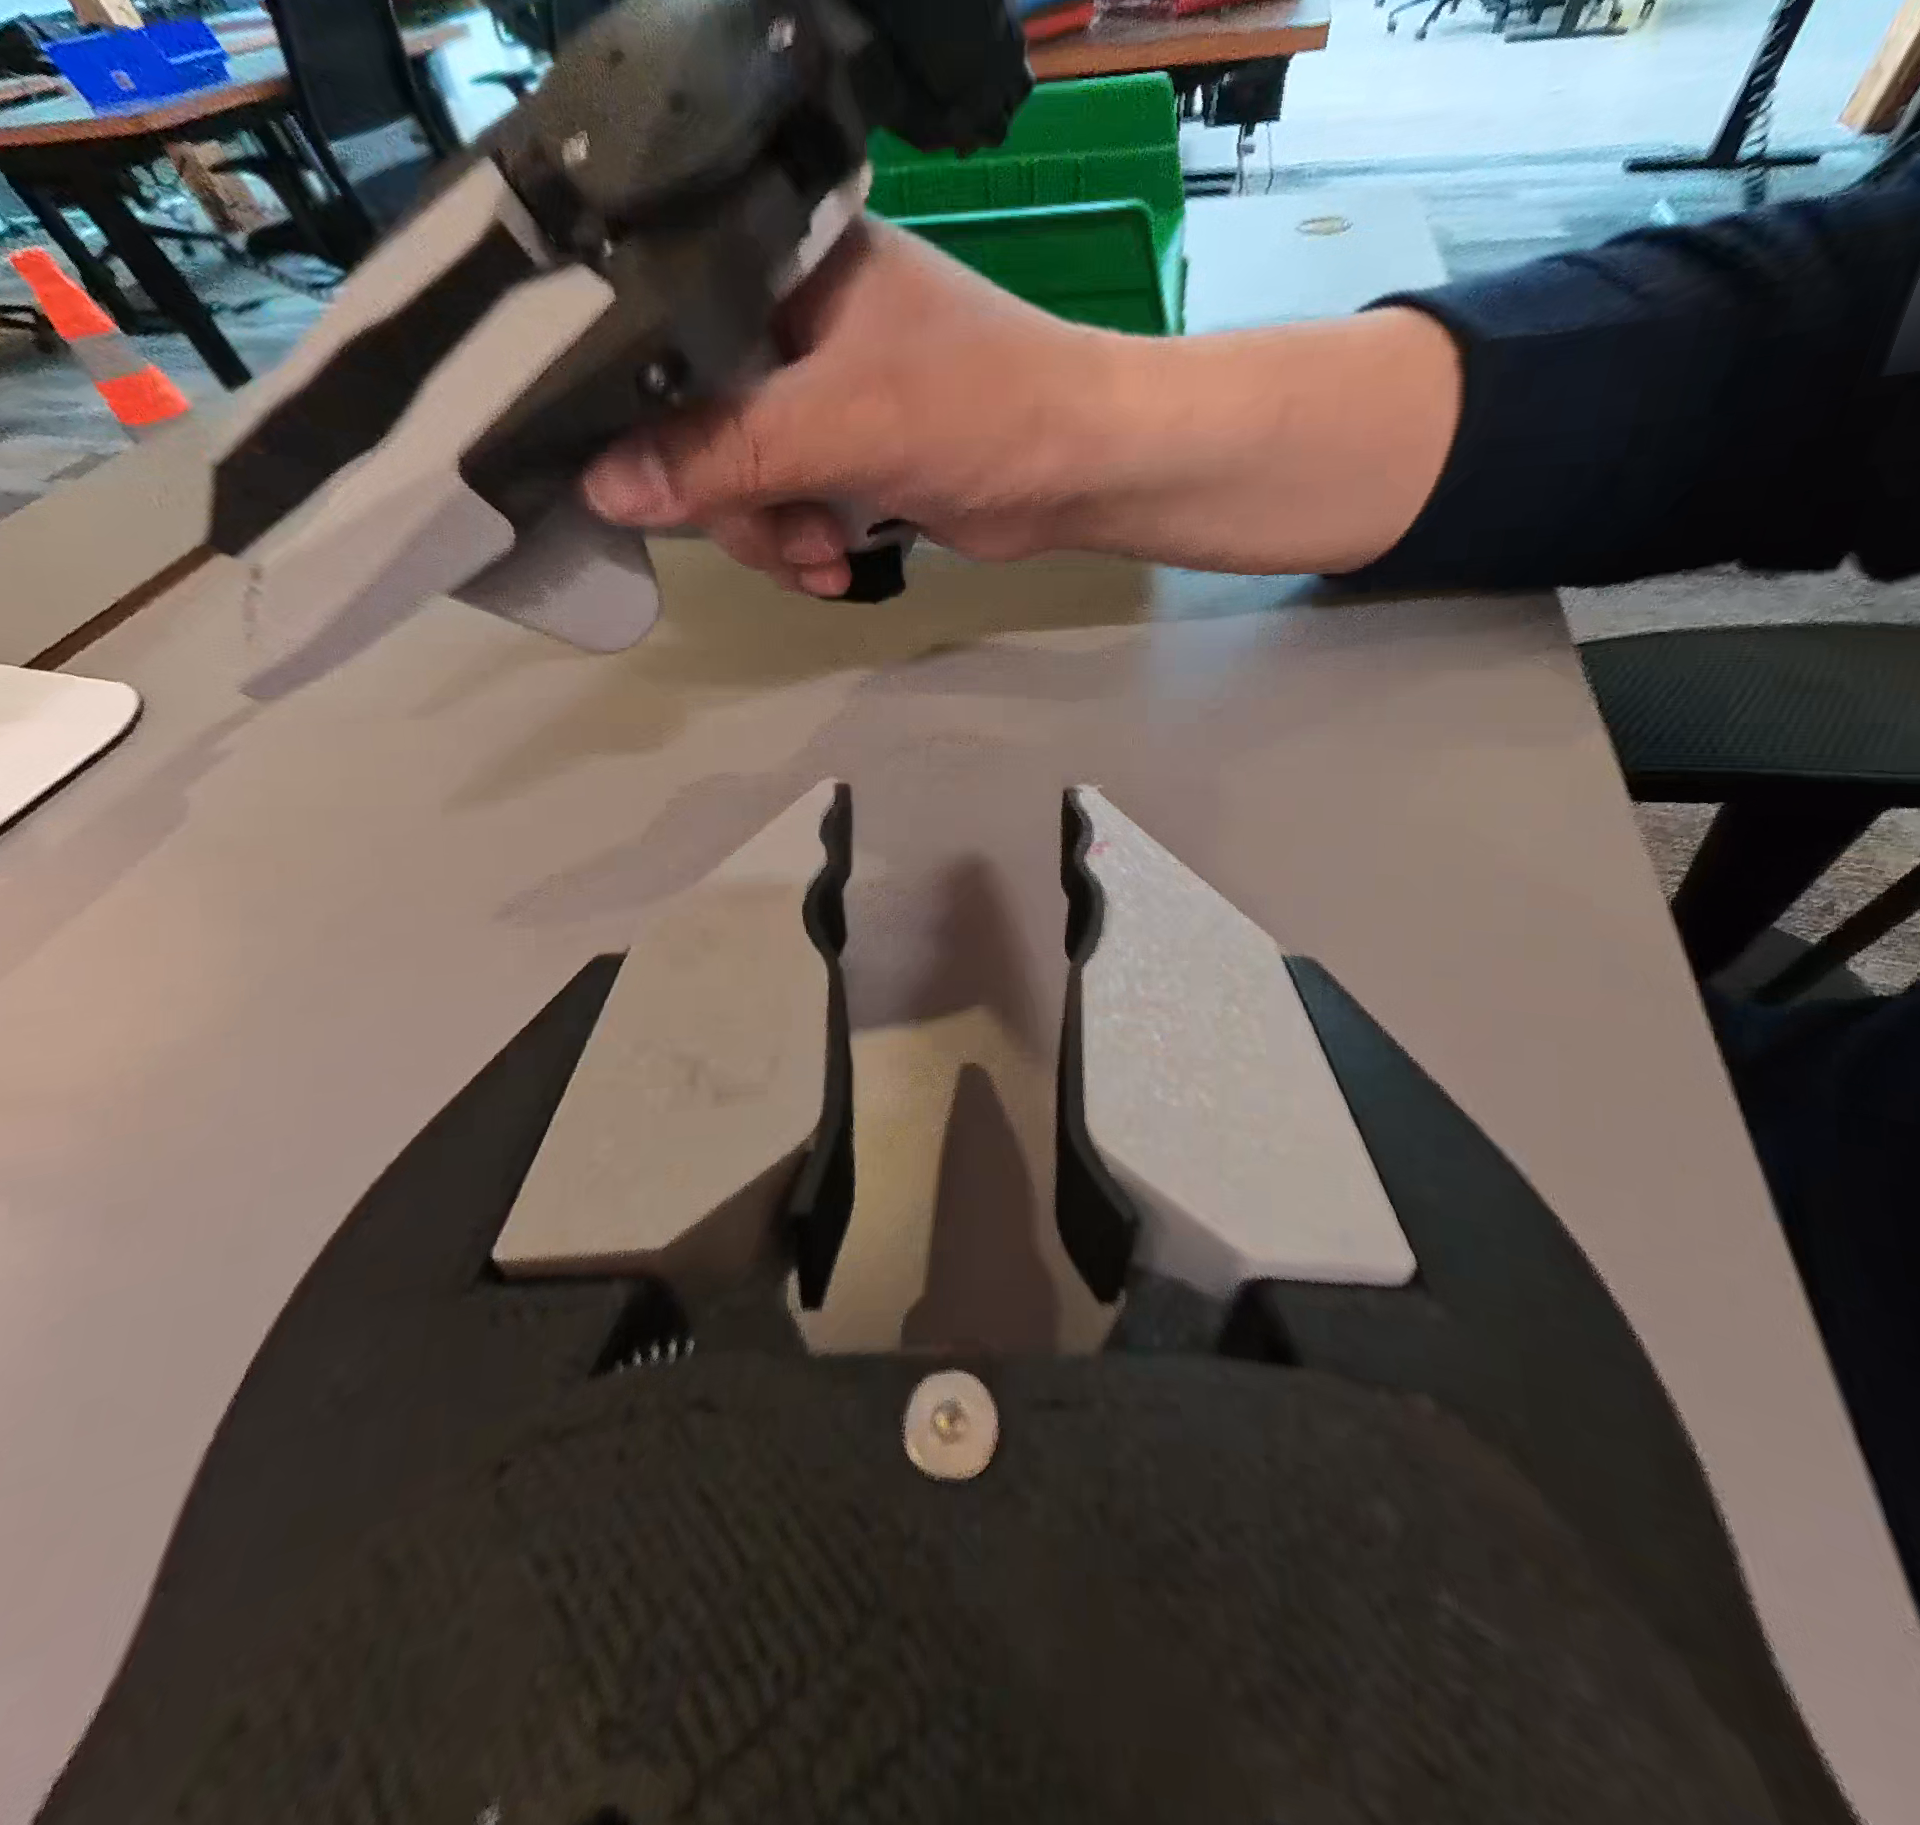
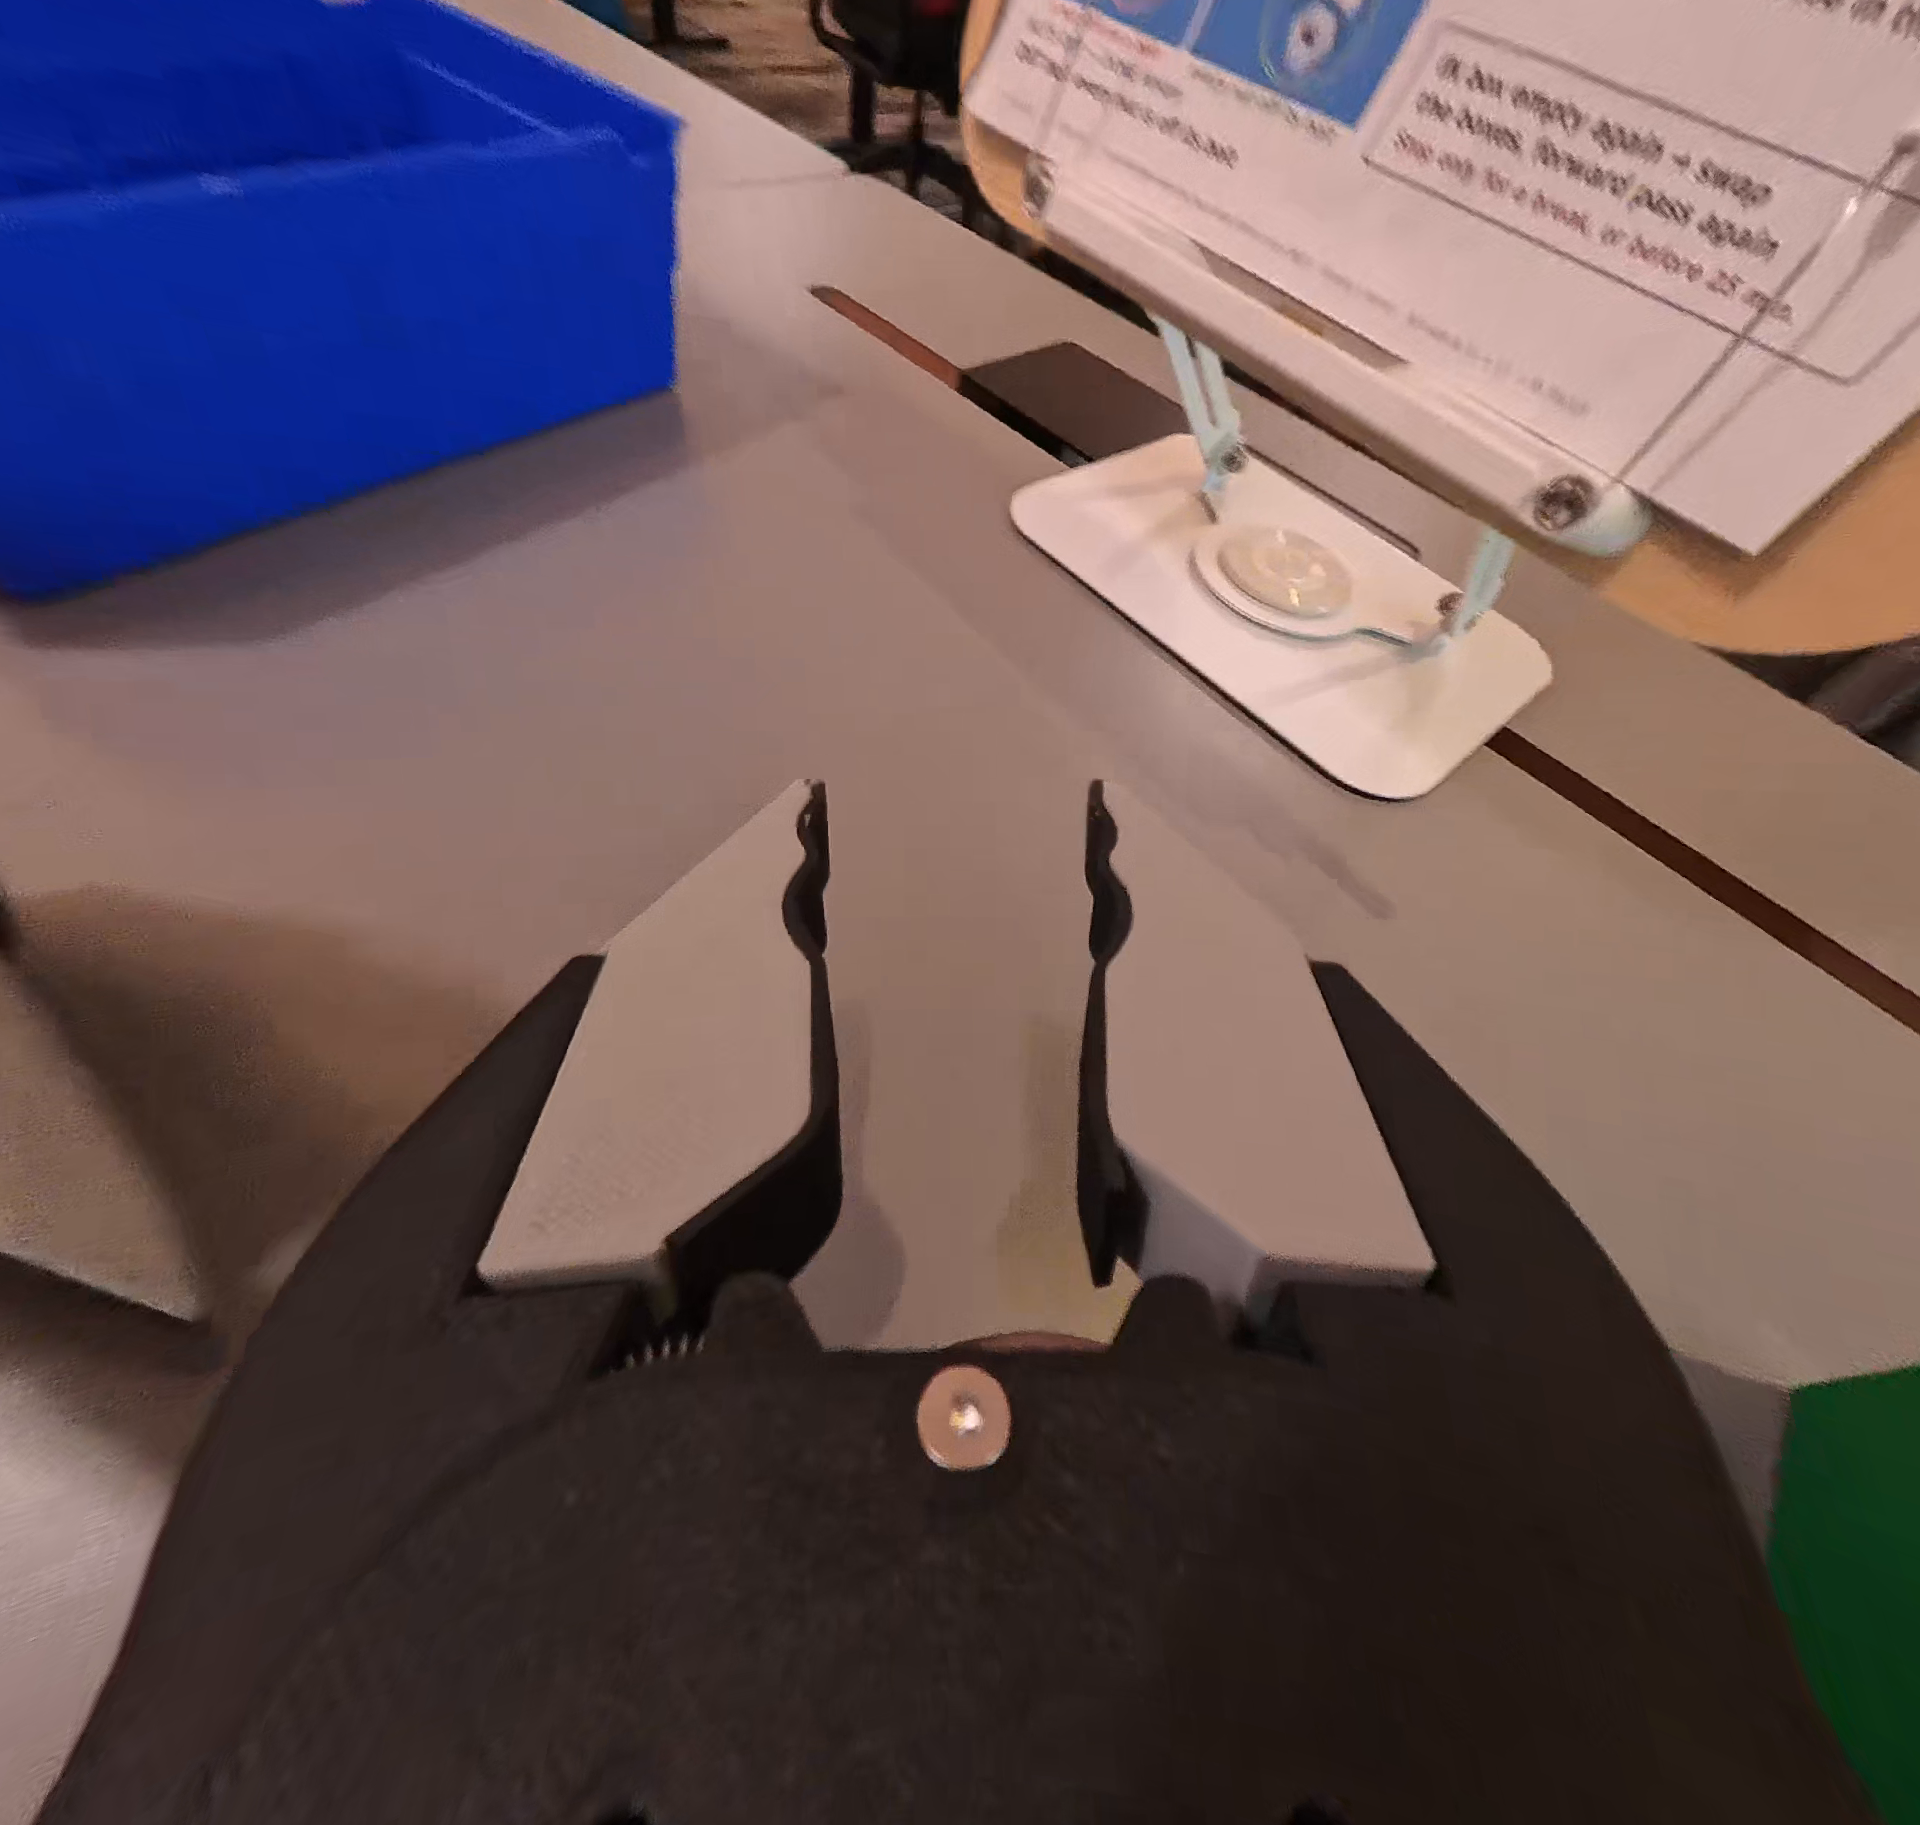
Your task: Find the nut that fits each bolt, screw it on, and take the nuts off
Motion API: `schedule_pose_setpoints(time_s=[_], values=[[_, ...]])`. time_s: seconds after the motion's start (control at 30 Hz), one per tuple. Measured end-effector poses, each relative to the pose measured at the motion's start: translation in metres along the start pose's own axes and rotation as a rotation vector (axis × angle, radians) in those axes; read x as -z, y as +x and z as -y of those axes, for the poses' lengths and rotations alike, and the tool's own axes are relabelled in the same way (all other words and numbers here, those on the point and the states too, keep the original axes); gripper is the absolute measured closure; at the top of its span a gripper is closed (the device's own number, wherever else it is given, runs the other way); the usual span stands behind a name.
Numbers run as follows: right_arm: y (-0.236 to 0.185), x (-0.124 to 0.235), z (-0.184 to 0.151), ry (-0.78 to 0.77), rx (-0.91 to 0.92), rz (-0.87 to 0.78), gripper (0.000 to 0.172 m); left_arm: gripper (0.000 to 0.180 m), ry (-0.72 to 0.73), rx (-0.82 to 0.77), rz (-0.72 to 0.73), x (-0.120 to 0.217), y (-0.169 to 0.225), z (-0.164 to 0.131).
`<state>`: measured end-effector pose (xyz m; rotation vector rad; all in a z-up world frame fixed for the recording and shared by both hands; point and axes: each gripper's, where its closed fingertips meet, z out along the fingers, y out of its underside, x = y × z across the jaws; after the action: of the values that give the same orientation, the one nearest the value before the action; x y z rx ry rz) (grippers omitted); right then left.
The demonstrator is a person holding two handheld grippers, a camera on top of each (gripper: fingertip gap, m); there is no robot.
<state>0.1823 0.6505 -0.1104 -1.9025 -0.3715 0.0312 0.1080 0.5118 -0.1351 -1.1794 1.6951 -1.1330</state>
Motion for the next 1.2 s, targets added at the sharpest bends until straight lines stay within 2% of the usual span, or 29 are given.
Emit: schedule_pose_setpoints(time_s=[0.1,0.17,0.27,0.33,0.4,0.47,0.53,0.63,0.7,0.83,0.9,1.0,1.13,1.2], values=[[0.009,-0.003,-0.018,-0.033,0.013,-0.028,0.124,0.138,-0.046,-0.017,0.037,0.003,-0.007,-0.005],[0.006,-0.002,-0.022,-0.036,-0.02,0.002,0.124,0.14,-0.049,-0.034,0.068,0.012,-0.013,0.002],[0.007,-0.002,-0.026,-0.047,0.032,-0.025,0.124,0.148,-0.066,-0.018,0.119,0.044,-0.026,0.019],[0.007,-0.005,-0.031,-0.064,0.1,-0.052,0.124,0.14,-0.112,0.017,0.211,0.086,-0.049,0.032],[0.0,-0.011,-0.04,-0.111,0.122,-0.033,0.124,0.134,-0.173,0.032,0.344,0.143,-0.082,0.045],[-0.008,-0.017,-0.045,-0.133,0.137,-0.015,0.124,0.134,-0.272,0.081,0.46,0.204,-0.117,0.043],[-0.011,-0.018,-0.045,-0.136,0.161,-0.023,0.124,0.131,-0.427,0.207,0.464,0.252,-0.138,0.014],[-0.012,-0.018,-0.045,-0.135,0.148,-0.015,0.124,0.128,-0.655,0.449,0.472,0.303,-0.162,-0.059],[-0.009,-0.017,-0.045,-0.132,0.126,-0.016,0.124,0.132,-0.744,0.586,0.475,0.315,-0.168,-0.103],[-0.005,-0.017,-0.049,-0.132,0.071,-0.013,0.125,0.138,-0.941,0.674,0.544,0.333,-0.172,-0.165],[-0.005,-0.017,-0.05,-0.134,0.047,-0.005,0.125,0.138,-0.976,0.748,0.512,0.329,-0.166,-0.179],[-0.003,-0.016,-0.049,-0.129,0.046,-0.01,0.126,0.14,-1.033,0.762,0.501,0.323,-0.166,-0.191],[-0.003,-0.014,-0.048,-0.127,0.057,-0.015,0.129,0.172,-1.109,0.699,0.536,0.328,-0.172,-0.194],[-0.003,-0.013,-0.046,-0.124,0.061,-0.017,0.13,0.172,-1.129,0.672,0.532,0.329,-0.172,-0.194]])
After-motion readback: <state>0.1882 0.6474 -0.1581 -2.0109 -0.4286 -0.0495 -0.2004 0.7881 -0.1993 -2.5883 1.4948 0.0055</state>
